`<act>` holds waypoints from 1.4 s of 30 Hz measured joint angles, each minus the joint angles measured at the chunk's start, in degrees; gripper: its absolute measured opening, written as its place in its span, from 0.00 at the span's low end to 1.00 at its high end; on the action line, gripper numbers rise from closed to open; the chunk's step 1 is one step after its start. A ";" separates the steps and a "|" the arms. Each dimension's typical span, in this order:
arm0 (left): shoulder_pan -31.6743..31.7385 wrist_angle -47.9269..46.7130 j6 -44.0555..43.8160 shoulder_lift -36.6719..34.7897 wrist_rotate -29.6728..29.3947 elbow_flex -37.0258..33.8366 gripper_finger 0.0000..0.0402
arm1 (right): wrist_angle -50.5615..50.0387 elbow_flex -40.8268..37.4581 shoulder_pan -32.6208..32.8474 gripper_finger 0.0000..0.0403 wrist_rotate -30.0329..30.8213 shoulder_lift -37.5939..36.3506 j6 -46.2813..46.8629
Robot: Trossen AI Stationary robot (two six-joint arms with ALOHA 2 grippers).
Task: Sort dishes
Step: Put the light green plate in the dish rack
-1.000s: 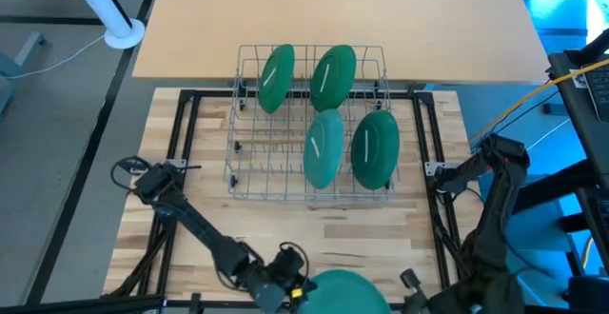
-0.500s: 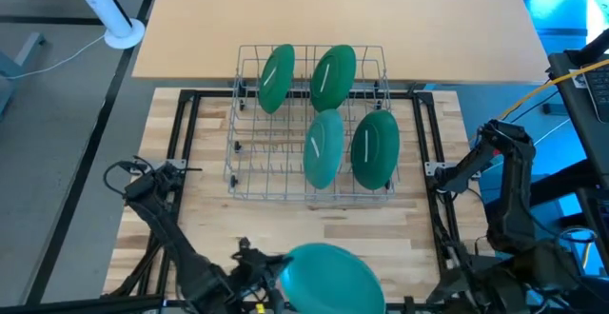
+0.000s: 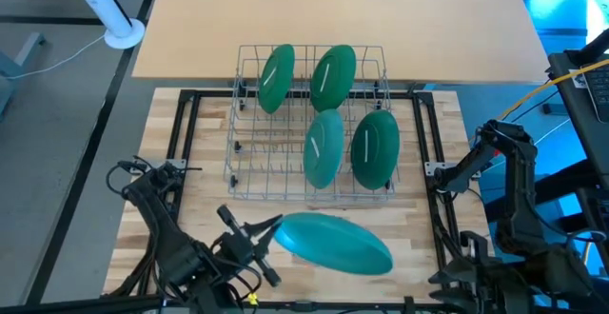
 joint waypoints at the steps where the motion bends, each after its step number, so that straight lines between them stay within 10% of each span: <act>1: 0.13 -0.08 1.68 0.00 -0.04 0.87 0.00 | -0.53 0.00 0.00 0.31 0.44 0.00 0.07; 18: 6.61 -21.24 9.52 -1.90 0.05 1.93 0.00 | -1.73 0.00 -9.78 0.31 0.44 0.39 10.84; 42: 11.56 -20.94 28.98 -18.50 -0.02 1.91 0.00 | 2.33 -0.02 -35.08 0.31 -6.05 0.44 18.96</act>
